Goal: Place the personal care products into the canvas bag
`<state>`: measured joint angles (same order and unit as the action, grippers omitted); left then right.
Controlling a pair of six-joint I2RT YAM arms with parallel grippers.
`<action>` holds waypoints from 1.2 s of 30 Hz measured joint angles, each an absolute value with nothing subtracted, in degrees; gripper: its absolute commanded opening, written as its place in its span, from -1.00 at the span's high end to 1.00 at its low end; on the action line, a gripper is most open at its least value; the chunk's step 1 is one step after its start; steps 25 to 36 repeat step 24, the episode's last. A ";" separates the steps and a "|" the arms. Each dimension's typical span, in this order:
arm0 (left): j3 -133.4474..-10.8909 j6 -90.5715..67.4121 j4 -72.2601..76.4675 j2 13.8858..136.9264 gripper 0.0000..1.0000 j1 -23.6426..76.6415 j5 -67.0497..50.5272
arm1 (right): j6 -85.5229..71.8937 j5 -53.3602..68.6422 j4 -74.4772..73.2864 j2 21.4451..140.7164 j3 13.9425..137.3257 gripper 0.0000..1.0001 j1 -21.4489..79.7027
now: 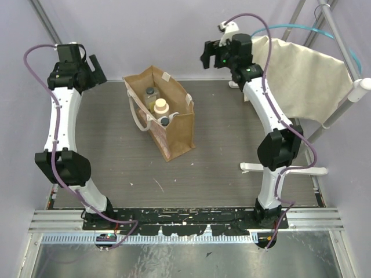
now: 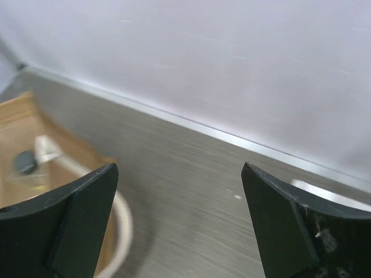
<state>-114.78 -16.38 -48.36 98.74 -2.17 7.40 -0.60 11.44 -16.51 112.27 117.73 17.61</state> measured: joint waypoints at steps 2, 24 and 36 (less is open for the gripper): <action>-110.83 -17.02 -49.34 98.76 -0.96 -3.60 8.14 | -0.73 8.05 -17.17 113.03 118.41 -0.87 15.25; -107.37 -18.74 -57.52 105.34 -0.96 -2.72 8.82 | -0.36 -1.58 -21.02 116.86 111.00 -0.88 13.50; -107.37 -18.74 -57.52 105.34 -0.96 -2.72 8.82 | -0.36 -1.58 -21.02 116.86 111.00 -0.88 13.50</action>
